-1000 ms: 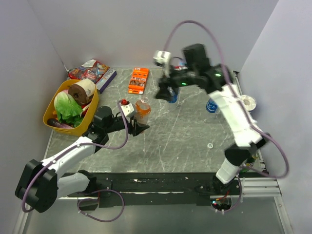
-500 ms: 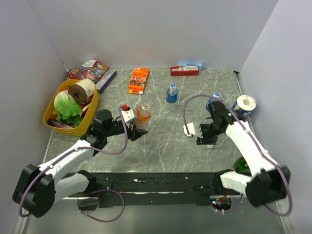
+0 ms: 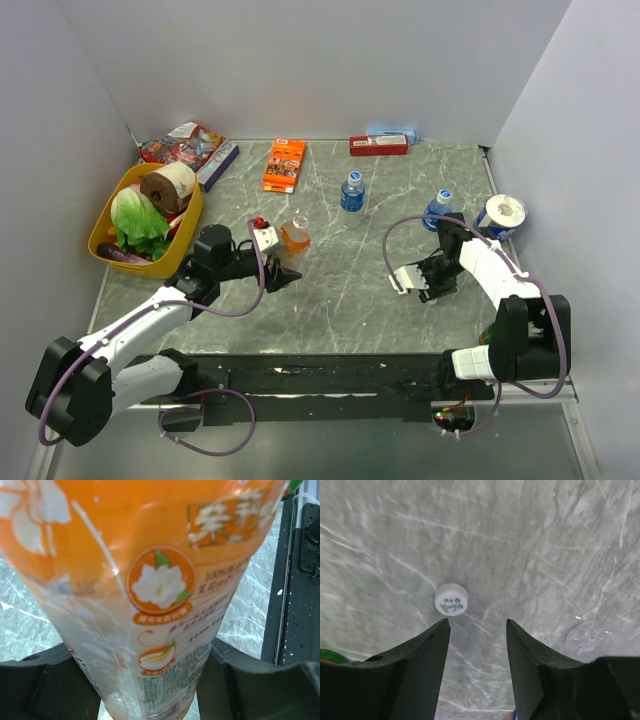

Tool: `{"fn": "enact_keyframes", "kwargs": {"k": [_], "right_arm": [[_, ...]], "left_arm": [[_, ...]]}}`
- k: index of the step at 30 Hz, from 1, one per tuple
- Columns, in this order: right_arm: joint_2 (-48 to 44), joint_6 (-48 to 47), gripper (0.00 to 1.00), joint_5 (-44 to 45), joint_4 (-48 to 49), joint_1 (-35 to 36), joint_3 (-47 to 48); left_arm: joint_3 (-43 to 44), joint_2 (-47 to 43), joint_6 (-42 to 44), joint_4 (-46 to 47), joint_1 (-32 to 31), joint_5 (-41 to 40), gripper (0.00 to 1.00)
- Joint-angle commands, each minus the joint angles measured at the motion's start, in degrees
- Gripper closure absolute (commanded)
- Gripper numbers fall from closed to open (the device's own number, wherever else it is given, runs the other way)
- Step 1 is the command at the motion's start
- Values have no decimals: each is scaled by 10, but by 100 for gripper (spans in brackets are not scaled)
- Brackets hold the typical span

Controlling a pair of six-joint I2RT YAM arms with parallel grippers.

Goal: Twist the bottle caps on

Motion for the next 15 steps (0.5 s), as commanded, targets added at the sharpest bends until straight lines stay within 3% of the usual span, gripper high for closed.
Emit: {"fn": "enact_keyframes", "kwargs": {"k": [1, 15], "right_arm": [[-3, -98, 43, 13, 21, -24, -18], [4, -164, 41, 8, 27, -28, -60]], "left_arm": [[28, 4, 10, 3, -3, 14, 49], [46, 24, 16, -14, -2, 14, 49]]}}
